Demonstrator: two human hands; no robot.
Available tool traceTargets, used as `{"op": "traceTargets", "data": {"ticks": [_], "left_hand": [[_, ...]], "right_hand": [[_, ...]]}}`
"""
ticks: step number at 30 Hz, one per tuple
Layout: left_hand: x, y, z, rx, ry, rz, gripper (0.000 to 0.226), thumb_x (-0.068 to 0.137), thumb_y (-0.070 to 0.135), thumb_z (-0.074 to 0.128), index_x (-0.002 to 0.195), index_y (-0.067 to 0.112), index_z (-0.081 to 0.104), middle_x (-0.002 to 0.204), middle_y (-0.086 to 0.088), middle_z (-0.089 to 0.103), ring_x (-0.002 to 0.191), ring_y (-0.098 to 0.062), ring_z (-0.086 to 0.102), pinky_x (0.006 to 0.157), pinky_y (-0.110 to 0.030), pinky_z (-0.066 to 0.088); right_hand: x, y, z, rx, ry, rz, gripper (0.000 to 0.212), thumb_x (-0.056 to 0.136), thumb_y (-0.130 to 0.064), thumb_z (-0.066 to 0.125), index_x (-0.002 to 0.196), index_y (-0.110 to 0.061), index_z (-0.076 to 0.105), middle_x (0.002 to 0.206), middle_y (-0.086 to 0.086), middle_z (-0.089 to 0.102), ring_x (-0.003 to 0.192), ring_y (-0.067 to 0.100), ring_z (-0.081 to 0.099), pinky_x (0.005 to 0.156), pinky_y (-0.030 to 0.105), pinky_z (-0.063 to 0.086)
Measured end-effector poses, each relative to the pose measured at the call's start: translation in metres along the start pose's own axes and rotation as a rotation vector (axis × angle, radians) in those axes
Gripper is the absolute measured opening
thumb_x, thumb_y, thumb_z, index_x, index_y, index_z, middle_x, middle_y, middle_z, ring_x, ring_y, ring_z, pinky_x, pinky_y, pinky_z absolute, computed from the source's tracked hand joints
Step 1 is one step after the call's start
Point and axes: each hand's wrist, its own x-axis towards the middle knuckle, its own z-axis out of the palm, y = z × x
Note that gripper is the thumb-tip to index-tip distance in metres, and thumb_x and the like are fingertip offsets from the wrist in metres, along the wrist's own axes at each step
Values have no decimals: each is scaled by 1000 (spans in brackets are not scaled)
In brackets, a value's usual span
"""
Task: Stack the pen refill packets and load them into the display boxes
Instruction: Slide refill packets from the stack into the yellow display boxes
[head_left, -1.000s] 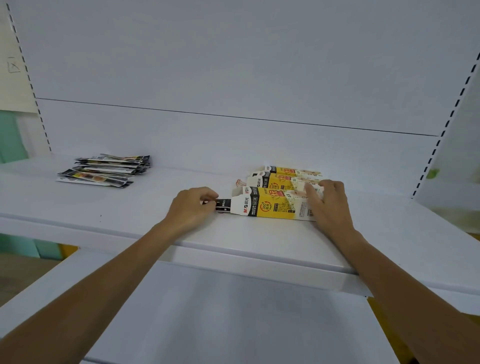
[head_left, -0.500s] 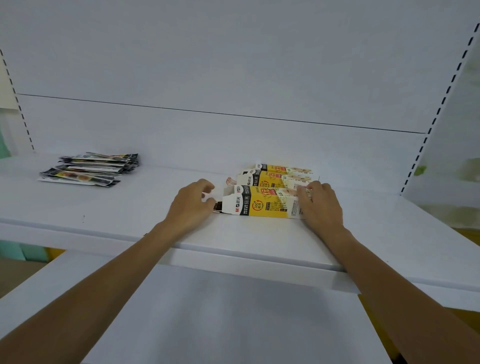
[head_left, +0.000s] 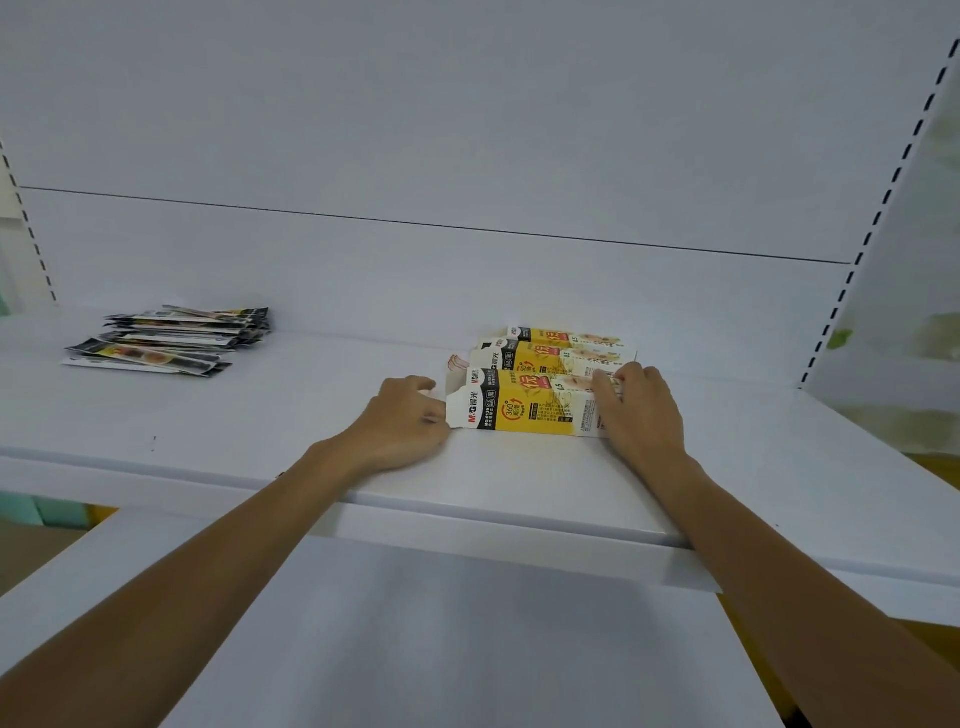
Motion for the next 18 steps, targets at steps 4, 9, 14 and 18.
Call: {"op": "traceTargets", "data": {"ticks": [4,9,14,18], "left_hand": [[1,6,-1,-141,74,-14,51,73,36,37,109,14,65,138,-12,42,137,-22,24,97,-22,24],[-2,5,2,-9,18,21,66,61,43,37,122,28,58,150,-6,24,141,-20,7,111,-32,16],[-10,3,6,222,92,187,83,59,66,18,127,33,52,151,-3,21,141,-20,6,114,-32,10],[-3,-1,-2,61,129,115,48,87,55,44,125,29,57,145,-3,35,138,-19,16,109,-29,19]], "right_hand": [[2,4,3,20,41,48,43,95,-43,38,113,-6,50,106,10,51,96,23,46,71,34,40],[5,9,6,-258,42,19,47,95,-48,32,120,-13,50,108,8,48,89,18,36,64,32,33],[2,1,3,-401,63,24,48,96,-44,28,117,-6,49,107,13,49,95,29,45,74,39,39],[1,-11,-1,-470,74,-114,48,97,-36,33,137,-9,36,143,16,34,130,33,32,102,56,26]]}}
